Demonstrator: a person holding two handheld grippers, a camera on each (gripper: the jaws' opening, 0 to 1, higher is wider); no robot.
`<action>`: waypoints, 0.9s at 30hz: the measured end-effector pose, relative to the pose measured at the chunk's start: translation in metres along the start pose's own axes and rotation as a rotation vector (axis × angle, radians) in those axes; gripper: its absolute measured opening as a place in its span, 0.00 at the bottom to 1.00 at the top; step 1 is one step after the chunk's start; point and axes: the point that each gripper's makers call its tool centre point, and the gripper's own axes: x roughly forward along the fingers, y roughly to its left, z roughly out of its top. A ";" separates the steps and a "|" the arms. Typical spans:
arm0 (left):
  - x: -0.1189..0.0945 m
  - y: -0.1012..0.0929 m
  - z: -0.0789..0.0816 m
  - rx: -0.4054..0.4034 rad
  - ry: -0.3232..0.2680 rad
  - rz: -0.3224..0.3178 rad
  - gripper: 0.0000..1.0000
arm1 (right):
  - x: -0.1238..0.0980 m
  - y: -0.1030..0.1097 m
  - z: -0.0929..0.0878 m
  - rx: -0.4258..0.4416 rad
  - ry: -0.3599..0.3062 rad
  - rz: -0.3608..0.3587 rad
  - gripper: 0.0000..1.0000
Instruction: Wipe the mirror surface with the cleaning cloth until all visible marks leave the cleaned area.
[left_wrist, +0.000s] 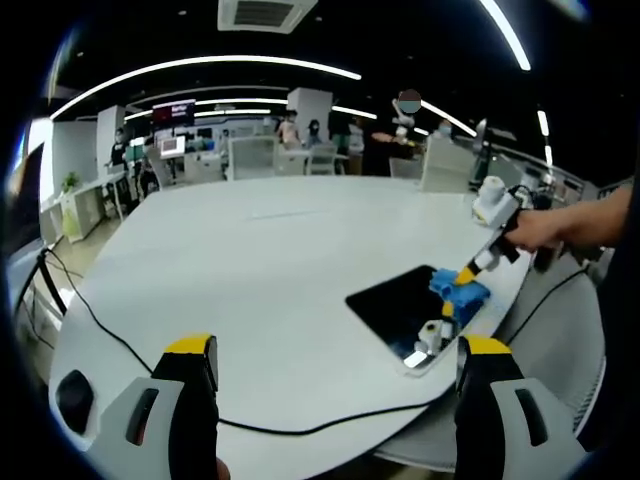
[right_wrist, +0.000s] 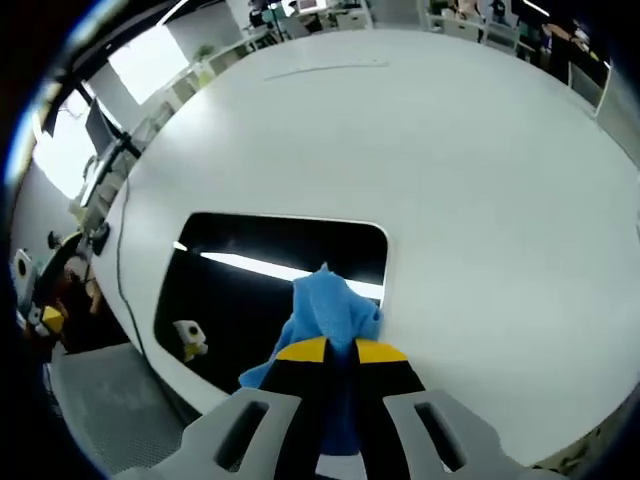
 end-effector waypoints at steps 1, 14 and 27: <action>0.000 0.000 0.000 0.001 0.001 0.000 1.00 | 0.002 -0.001 0.003 0.001 0.001 -0.001 0.03; -0.001 0.004 -0.002 -0.002 0.010 0.008 1.00 | 0.008 -0.006 0.022 0.001 0.021 -0.004 0.03; 0.001 0.008 0.001 -0.001 0.017 0.009 1.00 | 0.017 -0.016 0.047 -0.001 0.023 -0.019 0.03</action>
